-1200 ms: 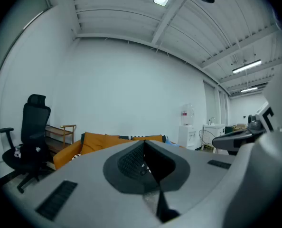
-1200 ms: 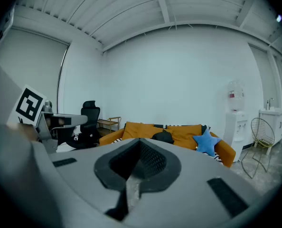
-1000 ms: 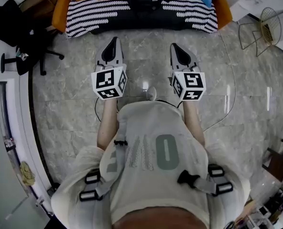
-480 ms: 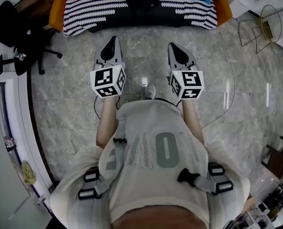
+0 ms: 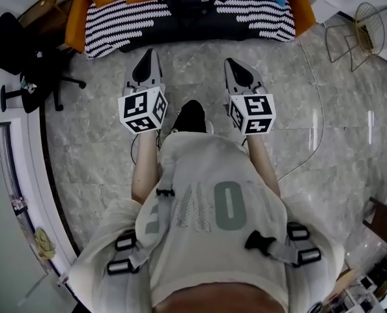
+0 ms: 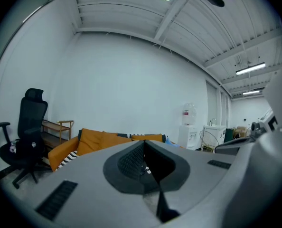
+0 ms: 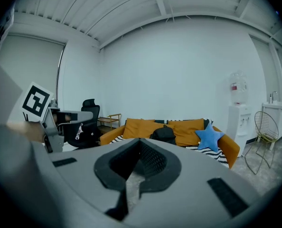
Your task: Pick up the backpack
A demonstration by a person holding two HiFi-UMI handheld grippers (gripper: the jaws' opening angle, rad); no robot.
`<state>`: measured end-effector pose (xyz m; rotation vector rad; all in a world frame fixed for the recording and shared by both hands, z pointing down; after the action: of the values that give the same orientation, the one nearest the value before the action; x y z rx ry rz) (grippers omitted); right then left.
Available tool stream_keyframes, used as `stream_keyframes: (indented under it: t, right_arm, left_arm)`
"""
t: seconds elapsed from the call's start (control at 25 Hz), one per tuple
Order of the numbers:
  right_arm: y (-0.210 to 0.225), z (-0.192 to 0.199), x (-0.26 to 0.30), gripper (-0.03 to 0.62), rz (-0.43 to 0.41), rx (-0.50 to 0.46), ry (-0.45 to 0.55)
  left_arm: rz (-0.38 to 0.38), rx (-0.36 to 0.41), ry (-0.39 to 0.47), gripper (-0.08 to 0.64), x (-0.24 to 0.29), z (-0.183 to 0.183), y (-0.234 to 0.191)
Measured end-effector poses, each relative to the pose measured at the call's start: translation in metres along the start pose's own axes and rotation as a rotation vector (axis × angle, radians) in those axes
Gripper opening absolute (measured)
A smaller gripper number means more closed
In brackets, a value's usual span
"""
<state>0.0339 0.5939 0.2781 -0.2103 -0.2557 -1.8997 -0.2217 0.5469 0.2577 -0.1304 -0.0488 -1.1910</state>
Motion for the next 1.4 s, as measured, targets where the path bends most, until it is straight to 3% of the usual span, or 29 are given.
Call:
stream_keyframes:
  t: [0.16,0.28,0.44,0.64,1.0,1.4]
  right_arm:
    - [0.015,-0.007,0.006,0.006,0.012,0.009,0.022]
    - [0.028,-0.01,0.019,0.006,-0.013,0.067,0.043]
    - [0.044,-0.026,0.043,0.006,-0.025,0.061,0.073]
    - [0.071,-0.045,0.078,0.006,-0.055,0.122,0.105]
    - [0.124,-0.083,0.187,0.006,0.003,0.141,0.057]
    - [0.17,-0.148,0.347,0.006,0.037,0.087,0.03]
  left_arm:
    - [-0.004,-0.008,0.02,0.02,0.015,-0.004,0.0]
    - [0.0,-0.008,0.037,0.02,0.036,-0.004,-0.003]
    - [0.012,-0.016,0.05,0.02,0.07,-0.007,-0.009]
    - [0.036,-0.017,0.051,0.02,0.124,-0.013,-0.014]
    - [0.061,-0.049,0.027,0.02,0.247,-0.031,-0.052]
    - [0.054,-0.037,-0.012,0.02,0.398,-0.062,-0.127]
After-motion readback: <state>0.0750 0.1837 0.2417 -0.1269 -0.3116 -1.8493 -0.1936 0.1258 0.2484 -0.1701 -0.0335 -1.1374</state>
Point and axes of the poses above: the fingertips, and each gripper's own axes: x forward along the fingers, y to its right, z out of its underside, the point moved 10 cm from there along -x, backward along the fingers
